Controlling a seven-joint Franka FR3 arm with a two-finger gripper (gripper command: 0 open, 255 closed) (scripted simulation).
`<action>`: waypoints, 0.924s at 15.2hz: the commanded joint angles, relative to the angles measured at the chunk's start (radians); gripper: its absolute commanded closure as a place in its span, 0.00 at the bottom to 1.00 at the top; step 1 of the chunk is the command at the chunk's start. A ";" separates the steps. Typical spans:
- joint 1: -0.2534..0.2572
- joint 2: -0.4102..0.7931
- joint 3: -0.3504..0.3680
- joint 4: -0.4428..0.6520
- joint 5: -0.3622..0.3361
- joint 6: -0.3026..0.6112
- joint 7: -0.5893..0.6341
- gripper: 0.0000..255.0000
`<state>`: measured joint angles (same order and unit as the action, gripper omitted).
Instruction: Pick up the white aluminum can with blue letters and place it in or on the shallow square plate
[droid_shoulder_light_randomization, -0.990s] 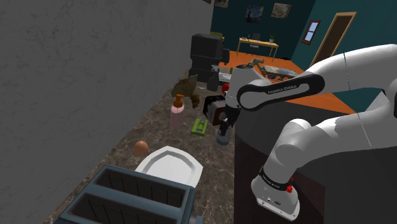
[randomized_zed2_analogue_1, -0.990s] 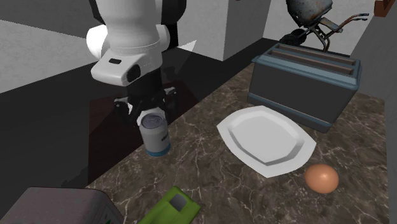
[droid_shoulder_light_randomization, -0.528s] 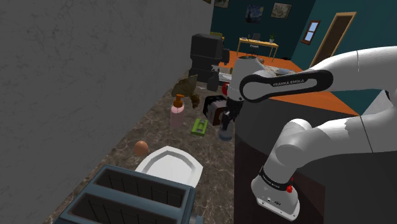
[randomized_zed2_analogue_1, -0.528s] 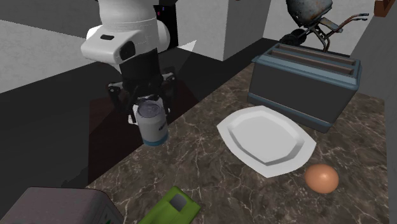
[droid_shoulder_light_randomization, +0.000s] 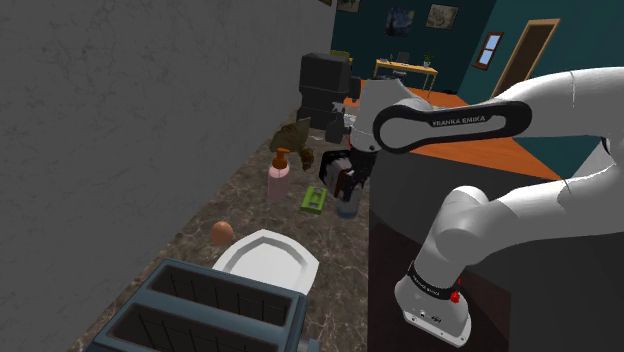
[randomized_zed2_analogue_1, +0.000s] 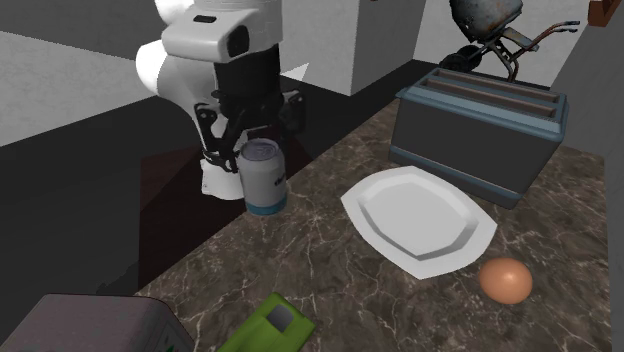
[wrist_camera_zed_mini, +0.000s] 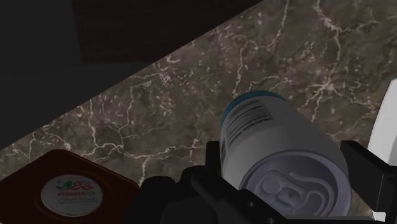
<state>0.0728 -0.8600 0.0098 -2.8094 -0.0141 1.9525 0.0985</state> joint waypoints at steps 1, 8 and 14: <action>0.031 0.041 0.043 0.029 0.034 0.012 0.049 1.00; 0.114 0.200 0.190 0.160 0.126 0.042 0.216 1.00; 0.146 0.362 0.306 0.314 0.157 0.058 0.353 1.00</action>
<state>0.2132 -0.5235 0.2951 -2.5198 0.1385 2.0061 0.4256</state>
